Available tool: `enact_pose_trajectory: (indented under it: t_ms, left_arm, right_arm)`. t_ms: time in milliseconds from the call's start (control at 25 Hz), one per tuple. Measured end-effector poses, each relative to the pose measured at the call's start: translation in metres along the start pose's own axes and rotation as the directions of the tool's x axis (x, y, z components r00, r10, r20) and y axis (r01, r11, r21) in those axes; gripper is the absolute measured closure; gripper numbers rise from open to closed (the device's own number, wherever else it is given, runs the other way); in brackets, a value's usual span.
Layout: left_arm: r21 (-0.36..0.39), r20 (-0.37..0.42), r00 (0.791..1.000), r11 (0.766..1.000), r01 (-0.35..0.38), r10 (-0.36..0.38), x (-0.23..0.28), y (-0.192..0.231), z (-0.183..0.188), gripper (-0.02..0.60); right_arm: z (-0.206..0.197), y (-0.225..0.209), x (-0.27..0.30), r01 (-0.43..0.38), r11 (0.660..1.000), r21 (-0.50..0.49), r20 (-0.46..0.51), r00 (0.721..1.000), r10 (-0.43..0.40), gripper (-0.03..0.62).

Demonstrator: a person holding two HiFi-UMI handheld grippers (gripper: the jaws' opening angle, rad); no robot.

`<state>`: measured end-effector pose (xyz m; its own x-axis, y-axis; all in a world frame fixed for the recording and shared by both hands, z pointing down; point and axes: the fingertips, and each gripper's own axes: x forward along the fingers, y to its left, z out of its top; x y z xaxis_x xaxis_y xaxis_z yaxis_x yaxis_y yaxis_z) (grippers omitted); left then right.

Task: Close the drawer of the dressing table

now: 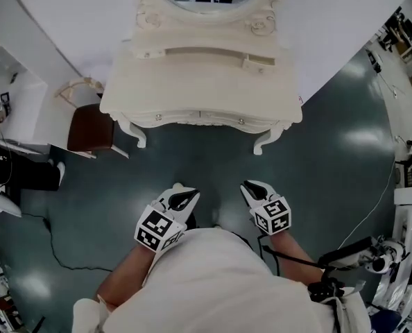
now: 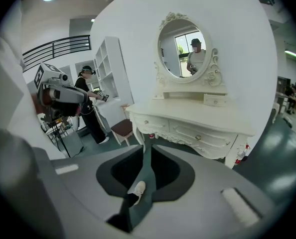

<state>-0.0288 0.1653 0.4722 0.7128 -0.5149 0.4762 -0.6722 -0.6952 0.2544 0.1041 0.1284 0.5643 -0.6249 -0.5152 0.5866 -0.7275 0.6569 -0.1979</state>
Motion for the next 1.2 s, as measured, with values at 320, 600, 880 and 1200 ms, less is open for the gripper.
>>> enact_pose_trajectory:
  t_ms: [320, 600, 880, 1200]
  left_arm:
    - [0.088, -0.001, 0.996, 0.992, 0.085, -0.086, -0.007, 0.138, 0.064, 0.578]
    - [0.048, 0.018, 0.997, 0.996, 0.077, -0.078, 0.006, 0.211, 0.083, 0.578]
    - [0.011, 0.032, 0.999, 1.0, -0.02, 0.02, 0.032, 0.277, 0.113, 0.578]
    - [-0.034, 0.007, 0.995, 0.995, -0.095, 0.095, 0.083, 0.336, 0.156, 0.578]
  right_arm:
    - [0.099, -0.062, 0.093, 0.197, 0.975, 0.1, 0.039, 0.979, -0.202, 0.542]
    - [0.13, -0.116, 0.149, 0.275, 0.943, 0.189, 0.032, 0.958, -0.286, 0.542]
    - [0.157, -0.22, 0.206, 0.334, 0.917, 0.217, 0.013, 0.938, -0.345, 0.539]
    - [0.186, -0.346, 0.246, 0.41, 0.88, 0.238, -0.039, 0.91, -0.414, 0.522]
